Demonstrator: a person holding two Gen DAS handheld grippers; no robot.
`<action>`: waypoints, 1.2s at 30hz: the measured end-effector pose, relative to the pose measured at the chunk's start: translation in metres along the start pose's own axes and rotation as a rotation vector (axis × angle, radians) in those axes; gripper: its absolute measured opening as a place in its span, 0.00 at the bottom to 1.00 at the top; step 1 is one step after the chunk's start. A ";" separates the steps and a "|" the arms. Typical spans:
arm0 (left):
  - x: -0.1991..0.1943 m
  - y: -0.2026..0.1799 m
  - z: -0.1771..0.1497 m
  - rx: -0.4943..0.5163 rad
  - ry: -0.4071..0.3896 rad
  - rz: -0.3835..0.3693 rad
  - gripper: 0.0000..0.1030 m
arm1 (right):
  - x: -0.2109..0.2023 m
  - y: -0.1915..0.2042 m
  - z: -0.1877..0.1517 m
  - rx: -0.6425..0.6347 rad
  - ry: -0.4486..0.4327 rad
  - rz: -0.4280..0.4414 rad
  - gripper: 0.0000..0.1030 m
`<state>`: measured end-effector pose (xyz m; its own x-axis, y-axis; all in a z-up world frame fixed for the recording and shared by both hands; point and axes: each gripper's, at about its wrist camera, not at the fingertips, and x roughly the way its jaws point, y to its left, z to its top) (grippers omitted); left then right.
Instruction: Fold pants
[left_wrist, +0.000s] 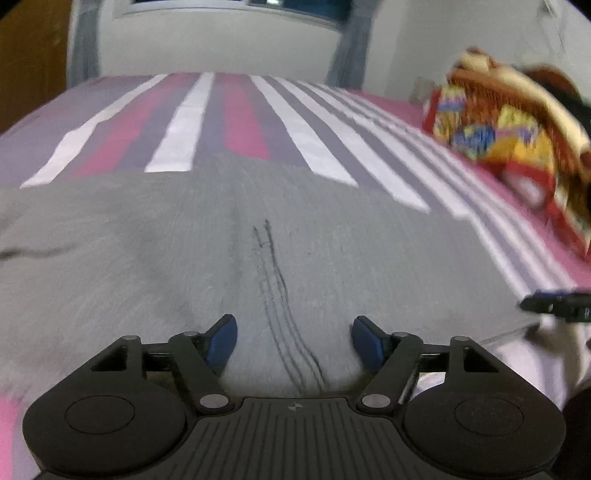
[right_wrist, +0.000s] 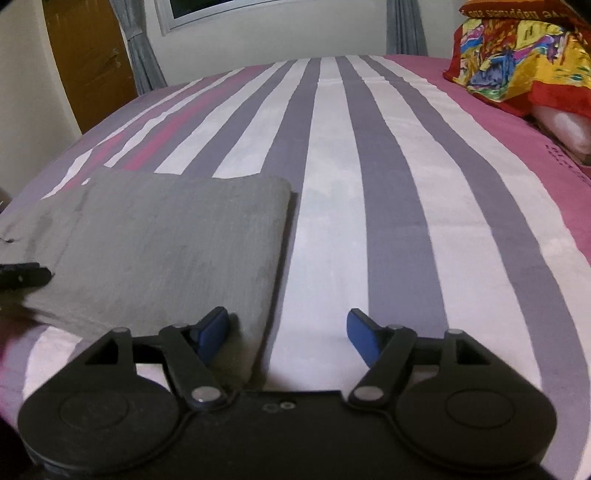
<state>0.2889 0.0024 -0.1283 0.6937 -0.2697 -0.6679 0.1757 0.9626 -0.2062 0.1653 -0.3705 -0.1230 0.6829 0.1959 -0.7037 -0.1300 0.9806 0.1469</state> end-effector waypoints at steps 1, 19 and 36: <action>-0.012 0.008 -0.001 -0.046 -0.029 -0.020 0.68 | -0.009 -0.003 -0.001 0.014 -0.034 0.018 0.73; -0.075 0.273 -0.094 -0.861 -0.364 -0.078 0.78 | -0.050 -0.032 -0.019 0.243 -0.153 0.070 0.86; -0.013 0.308 -0.078 -0.997 -0.457 -0.121 0.35 | -0.045 -0.037 -0.018 0.313 -0.160 0.000 0.86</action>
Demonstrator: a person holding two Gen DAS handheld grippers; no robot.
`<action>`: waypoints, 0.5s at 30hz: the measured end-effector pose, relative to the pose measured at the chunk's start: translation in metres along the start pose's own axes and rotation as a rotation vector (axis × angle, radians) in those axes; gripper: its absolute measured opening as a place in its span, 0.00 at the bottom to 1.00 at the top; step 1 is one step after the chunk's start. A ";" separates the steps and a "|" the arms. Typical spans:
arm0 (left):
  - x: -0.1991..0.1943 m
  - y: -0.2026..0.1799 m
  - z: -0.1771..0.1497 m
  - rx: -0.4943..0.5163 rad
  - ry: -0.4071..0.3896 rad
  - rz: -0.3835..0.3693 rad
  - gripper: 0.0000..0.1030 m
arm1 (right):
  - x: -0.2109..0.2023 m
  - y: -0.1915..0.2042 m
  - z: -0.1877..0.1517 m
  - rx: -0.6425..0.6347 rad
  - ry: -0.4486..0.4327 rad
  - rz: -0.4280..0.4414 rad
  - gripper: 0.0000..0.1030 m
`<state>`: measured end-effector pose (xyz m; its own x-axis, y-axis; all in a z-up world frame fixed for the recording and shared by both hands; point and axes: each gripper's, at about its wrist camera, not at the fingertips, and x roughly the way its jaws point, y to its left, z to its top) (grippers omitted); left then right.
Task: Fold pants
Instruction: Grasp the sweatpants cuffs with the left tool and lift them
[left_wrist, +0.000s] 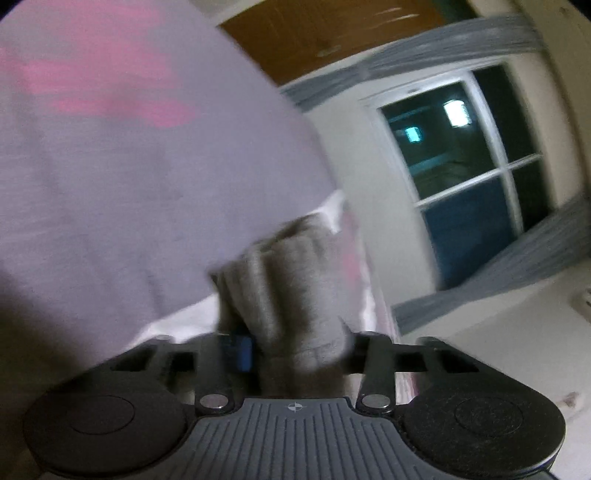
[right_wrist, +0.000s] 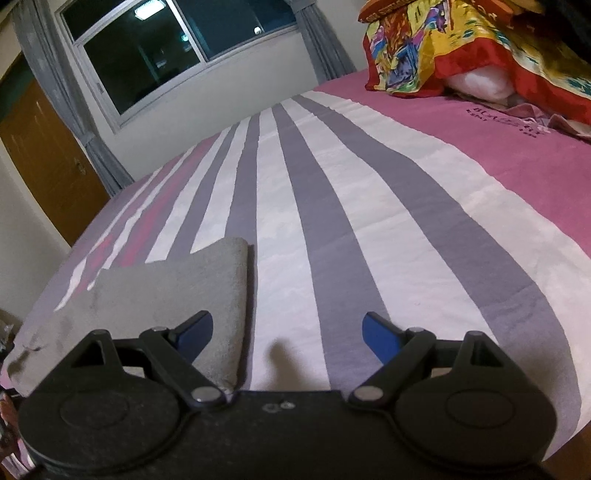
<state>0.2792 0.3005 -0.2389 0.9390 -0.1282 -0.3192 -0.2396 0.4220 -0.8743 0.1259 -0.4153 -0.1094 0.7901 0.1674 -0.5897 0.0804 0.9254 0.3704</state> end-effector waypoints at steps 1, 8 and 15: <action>-0.006 -0.003 0.001 -0.029 -0.013 -0.039 0.34 | 0.002 0.001 0.000 -0.006 0.005 -0.004 0.86; -0.006 0.002 -0.003 0.127 0.012 0.082 0.34 | -0.001 -0.005 0.001 0.024 -0.011 0.003 0.86; -0.005 -0.025 -0.007 0.153 0.001 0.101 0.34 | -0.001 -0.008 0.002 0.043 -0.019 -0.022 0.88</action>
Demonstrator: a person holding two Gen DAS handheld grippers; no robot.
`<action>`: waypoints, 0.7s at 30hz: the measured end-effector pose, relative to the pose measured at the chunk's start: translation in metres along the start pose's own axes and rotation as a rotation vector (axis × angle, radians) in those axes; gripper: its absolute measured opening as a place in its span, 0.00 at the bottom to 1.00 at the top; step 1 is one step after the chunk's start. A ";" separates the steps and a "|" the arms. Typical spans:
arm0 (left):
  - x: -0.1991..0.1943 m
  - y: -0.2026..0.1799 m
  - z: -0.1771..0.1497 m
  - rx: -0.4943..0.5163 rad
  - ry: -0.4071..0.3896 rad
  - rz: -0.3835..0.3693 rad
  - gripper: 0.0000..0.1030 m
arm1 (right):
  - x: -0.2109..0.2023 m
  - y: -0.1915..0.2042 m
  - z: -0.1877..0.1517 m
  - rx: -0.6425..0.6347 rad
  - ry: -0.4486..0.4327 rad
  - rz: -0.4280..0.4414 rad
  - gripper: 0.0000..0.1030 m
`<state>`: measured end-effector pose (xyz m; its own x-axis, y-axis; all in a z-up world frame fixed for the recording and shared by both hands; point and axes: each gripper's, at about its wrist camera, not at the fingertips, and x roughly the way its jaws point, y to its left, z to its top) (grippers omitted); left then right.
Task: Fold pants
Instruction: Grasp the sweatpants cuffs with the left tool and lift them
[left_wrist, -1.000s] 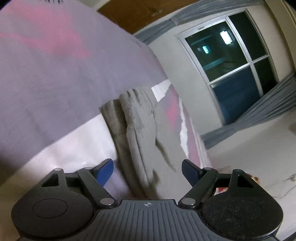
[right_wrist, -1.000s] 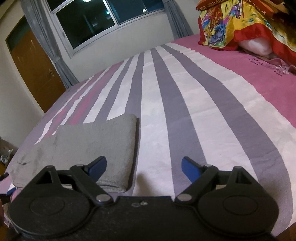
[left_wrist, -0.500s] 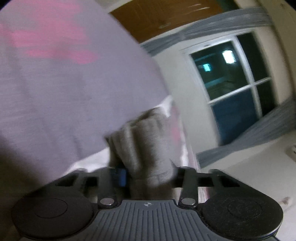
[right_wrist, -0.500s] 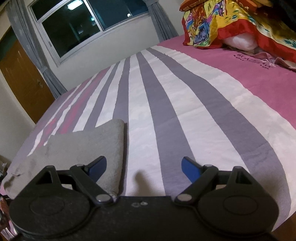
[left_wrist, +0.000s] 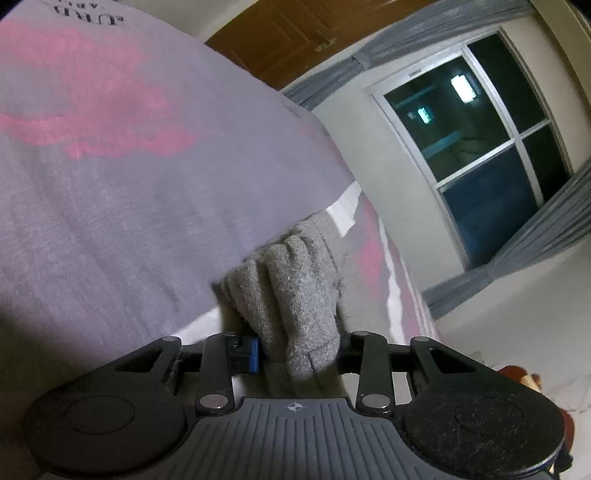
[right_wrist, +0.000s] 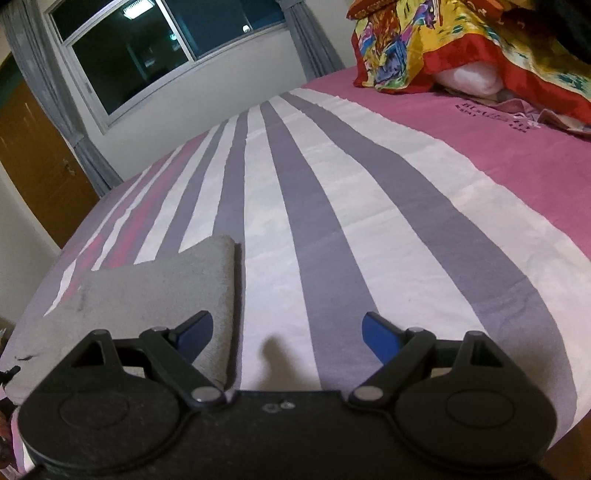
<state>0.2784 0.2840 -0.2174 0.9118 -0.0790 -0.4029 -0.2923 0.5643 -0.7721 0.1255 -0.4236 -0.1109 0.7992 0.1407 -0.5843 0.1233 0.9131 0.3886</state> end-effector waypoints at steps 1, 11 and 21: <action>0.001 -0.006 0.000 0.017 -0.001 0.002 0.34 | 0.001 -0.001 0.001 0.006 0.005 -0.016 0.92; -0.056 -0.087 0.015 0.258 -0.021 -0.028 0.33 | 0.045 -0.015 0.022 -0.141 0.110 -0.315 1.00; -0.051 -0.254 -0.061 0.675 0.069 -0.203 0.33 | 0.056 -0.016 0.018 -0.186 0.160 -0.348 1.00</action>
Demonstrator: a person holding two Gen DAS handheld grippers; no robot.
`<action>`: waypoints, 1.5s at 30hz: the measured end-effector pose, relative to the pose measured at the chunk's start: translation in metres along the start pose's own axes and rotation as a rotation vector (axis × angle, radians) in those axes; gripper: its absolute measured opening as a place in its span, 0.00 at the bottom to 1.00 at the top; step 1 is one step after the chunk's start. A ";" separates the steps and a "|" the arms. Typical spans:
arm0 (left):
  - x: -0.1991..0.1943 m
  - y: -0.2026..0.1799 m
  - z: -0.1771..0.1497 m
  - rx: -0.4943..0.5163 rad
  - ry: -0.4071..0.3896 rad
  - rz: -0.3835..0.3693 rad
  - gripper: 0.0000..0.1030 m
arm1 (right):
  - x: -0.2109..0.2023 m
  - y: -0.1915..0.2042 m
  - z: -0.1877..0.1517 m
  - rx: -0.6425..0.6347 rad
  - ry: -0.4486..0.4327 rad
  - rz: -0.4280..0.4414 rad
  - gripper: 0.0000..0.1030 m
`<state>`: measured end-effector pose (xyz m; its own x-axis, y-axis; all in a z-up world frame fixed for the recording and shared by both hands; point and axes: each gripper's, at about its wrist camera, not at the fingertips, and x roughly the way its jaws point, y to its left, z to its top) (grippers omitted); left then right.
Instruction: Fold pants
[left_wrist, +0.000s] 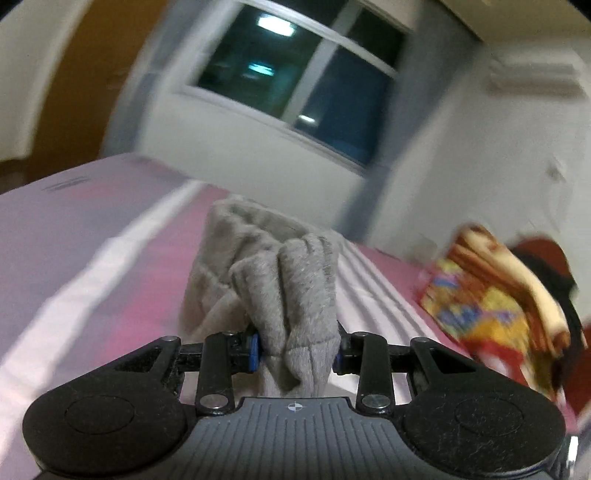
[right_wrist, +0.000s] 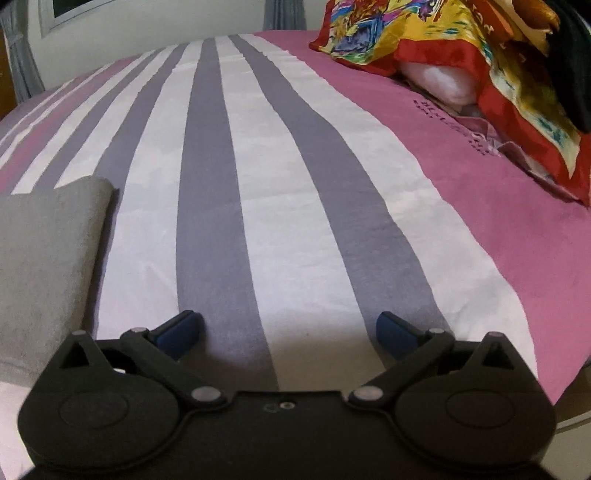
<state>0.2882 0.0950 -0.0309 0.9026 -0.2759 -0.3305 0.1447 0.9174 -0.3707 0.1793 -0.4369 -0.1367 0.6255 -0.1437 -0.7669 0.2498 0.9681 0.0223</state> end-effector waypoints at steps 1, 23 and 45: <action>0.006 -0.020 0.000 0.037 0.018 -0.027 0.33 | -0.002 -0.005 0.000 0.025 -0.015 0.010 1.00; 0.108 -0.219 -0.113 0.494 0.319 -0.171 0.34 | -0.007 -0.033 -0.001 0.171 -0.080 0.077 1.00; 0.071 -0.246 -0.122 0.573 0.280 -0.205 0.60 | -0.012 -0.044 -0.005 0.234 -0.117 0.133 1.00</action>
<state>0.2674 -0.1854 -0.0687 0.7059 -0.4539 -0.5439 0.5640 0.8246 0.0438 0.1577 -0.4766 -0.1316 0.7419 -0.0545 -0.6683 0.3149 0.9082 0.2756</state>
